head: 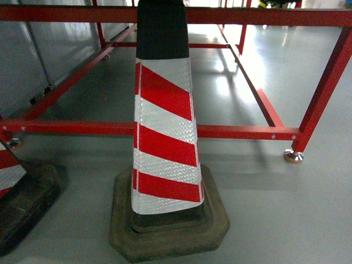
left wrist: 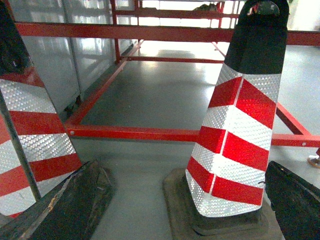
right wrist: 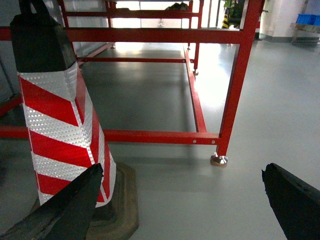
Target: Pick blue part to blue bin on bottom shelf
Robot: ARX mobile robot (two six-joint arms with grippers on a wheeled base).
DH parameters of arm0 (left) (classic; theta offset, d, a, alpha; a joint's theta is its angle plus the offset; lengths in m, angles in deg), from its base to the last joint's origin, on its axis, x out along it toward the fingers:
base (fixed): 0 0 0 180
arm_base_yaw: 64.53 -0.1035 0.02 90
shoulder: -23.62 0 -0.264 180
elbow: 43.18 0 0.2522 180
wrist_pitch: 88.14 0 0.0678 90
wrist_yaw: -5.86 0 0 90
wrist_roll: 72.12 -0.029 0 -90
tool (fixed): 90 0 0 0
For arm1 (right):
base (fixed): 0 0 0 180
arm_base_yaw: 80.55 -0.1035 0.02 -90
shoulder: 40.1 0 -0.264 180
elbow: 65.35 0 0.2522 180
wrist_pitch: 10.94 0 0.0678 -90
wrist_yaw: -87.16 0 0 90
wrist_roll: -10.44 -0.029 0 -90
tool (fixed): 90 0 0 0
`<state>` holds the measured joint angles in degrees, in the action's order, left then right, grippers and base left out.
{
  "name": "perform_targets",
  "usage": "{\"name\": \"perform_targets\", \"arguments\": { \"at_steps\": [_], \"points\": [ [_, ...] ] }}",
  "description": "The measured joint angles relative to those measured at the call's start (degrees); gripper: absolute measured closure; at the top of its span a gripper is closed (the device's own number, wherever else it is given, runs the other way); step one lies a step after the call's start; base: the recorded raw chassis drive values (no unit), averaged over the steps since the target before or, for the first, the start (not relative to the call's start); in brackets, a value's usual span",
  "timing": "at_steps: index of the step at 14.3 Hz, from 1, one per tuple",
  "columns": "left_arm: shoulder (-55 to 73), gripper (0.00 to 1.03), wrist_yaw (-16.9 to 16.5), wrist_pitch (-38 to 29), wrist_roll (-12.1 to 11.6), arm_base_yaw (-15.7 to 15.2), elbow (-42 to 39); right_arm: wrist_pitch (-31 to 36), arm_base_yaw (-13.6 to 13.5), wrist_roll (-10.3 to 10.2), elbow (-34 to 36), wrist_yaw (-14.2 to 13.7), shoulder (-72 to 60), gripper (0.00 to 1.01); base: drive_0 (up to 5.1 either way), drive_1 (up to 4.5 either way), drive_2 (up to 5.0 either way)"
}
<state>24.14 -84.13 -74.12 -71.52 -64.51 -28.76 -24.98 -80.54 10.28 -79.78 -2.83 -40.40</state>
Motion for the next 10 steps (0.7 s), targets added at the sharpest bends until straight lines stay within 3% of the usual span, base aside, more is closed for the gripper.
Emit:
{"name": "perform_targets", "arguments": {
  "at_steps": [10],
  "points": [
    [0.00,0.05,0.00,-0.02,0.00,0.00,0.00,0.00,0.00,0.00,0.00,0.00,0.00,0.03,0.0,0.00,0.0]
  ]
}}
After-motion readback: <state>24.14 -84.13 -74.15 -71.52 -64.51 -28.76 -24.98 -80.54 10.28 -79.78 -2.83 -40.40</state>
